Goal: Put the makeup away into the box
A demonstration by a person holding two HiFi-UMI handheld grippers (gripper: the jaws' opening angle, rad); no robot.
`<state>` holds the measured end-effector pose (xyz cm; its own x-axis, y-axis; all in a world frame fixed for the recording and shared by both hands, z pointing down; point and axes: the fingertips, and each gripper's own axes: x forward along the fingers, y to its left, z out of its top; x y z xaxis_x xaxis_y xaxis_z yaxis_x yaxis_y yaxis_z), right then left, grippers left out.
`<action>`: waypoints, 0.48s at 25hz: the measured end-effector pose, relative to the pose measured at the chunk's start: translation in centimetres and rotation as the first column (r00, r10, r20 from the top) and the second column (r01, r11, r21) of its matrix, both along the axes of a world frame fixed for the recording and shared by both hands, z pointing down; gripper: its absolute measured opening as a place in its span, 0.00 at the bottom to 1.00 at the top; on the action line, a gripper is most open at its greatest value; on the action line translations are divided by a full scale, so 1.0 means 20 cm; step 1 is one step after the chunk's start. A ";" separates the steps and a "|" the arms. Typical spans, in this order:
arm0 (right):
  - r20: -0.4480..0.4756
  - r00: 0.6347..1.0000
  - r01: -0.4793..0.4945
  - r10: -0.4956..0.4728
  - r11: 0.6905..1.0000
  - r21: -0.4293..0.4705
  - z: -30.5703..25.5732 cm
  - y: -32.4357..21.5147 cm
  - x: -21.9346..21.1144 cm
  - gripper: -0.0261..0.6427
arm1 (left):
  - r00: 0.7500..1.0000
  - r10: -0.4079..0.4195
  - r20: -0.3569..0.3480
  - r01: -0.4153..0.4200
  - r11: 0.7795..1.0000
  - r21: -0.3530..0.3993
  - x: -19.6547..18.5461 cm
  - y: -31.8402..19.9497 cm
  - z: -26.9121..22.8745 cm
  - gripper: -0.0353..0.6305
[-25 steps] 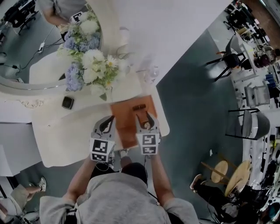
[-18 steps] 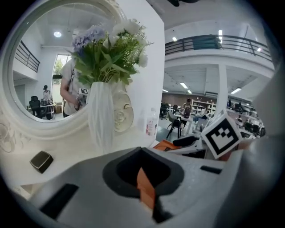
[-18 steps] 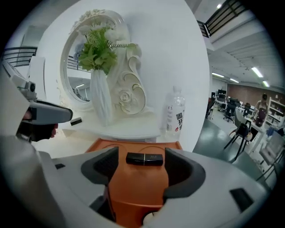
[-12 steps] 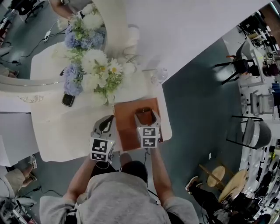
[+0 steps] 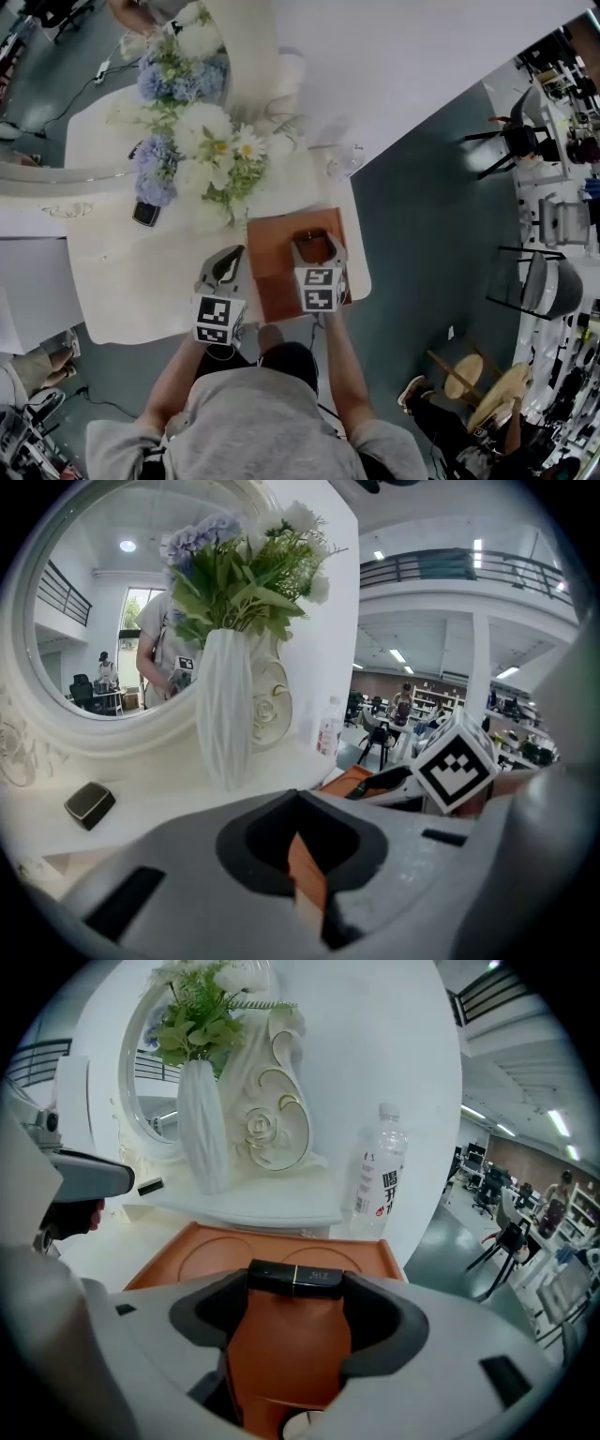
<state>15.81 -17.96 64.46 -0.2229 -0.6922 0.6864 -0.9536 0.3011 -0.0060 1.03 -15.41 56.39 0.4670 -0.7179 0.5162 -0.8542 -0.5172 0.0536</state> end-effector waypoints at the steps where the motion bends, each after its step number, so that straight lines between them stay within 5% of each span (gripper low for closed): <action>1: -0.001 1.000 0.003 -0.003 1.000 0.000 0.00 0.00 0.00 0.53 | 1.000 0.001 0.001 -0.001 1.000 -0.001 0.00 0.00 0.00 0.06; 12: 0.009 1.000 0.012 -0.012 0.999 0.052 -0.11 0.10 0.01 0.53 | 0.999 0.033 -0.001 -0.033 0.999 0.014 0.00 0.06 -0.05 0.06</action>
<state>16.02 -15.99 62.26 -0.2376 -0.7243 0.6472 -0.9498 0.3128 0.0015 1.05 -14.23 55.48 0.4913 -0.7090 0.5059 -0.8366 -0.5457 0.0477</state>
